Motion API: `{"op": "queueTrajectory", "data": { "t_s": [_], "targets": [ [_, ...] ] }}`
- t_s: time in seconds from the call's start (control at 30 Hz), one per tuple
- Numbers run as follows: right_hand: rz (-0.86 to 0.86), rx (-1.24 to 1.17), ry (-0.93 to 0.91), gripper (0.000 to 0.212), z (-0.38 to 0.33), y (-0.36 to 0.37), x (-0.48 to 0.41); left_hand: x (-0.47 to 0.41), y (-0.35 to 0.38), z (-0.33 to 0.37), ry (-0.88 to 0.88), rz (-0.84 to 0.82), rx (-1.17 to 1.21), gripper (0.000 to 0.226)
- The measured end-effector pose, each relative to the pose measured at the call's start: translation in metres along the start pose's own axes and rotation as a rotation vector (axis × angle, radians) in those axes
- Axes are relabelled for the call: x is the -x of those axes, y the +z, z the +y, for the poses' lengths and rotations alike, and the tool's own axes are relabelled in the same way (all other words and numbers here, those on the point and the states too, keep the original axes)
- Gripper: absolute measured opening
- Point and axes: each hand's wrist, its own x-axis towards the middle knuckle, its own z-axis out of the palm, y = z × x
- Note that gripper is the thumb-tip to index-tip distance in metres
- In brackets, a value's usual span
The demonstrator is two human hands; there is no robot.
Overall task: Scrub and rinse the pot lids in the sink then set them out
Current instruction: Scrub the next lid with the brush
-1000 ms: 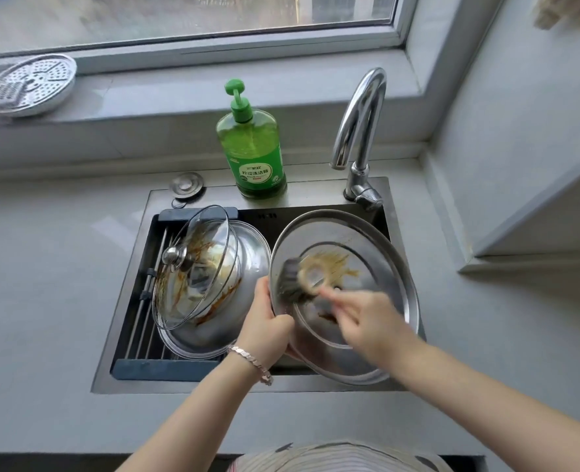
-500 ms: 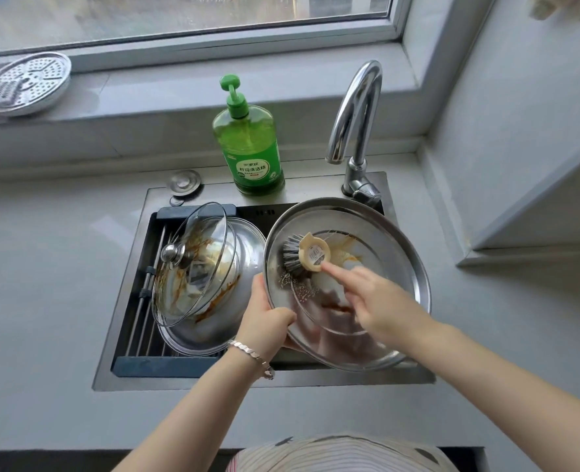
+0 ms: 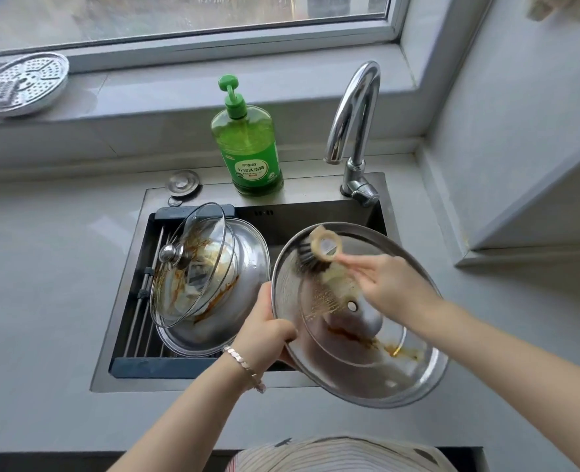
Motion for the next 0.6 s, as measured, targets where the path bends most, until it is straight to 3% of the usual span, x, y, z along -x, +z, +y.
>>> {"op": "queueTrajectory", "data": {
  "t_s": [0.07,0.17,0.3,0.47,0.6],
  "targets": [
    [-0.034,0.028,0.029,0.038,-0.002,0.004,0.000,-0.001,-0.001,0.004,0.042,0.009,-0.039,0.046],
    [-0.140,-0.047,-0.100,0.040,-0.019,0.018,0.022,-0.004,-0.004,0.006,0.044,0.018,-0.010,0.052],
    [0.015,-0.065,0.056,0.035,-0.004,0.007,-0.005,-0.003,-0.002,0.005,-0.001,-0.022,-0.070,0.049],
    [-0.142,-0.141,-0.056,0.037,-0.018,0.026,0.021,-0.002,-0.006,0.005,-0.027,-0.004,-0.028,0.052],
    [0.005,-0.139,0.117,0.035,0.004,0.014,-0.002,0.004,-0.004,0.009,-0.099,-0.096,-0.099,0.053]
  ]
}}
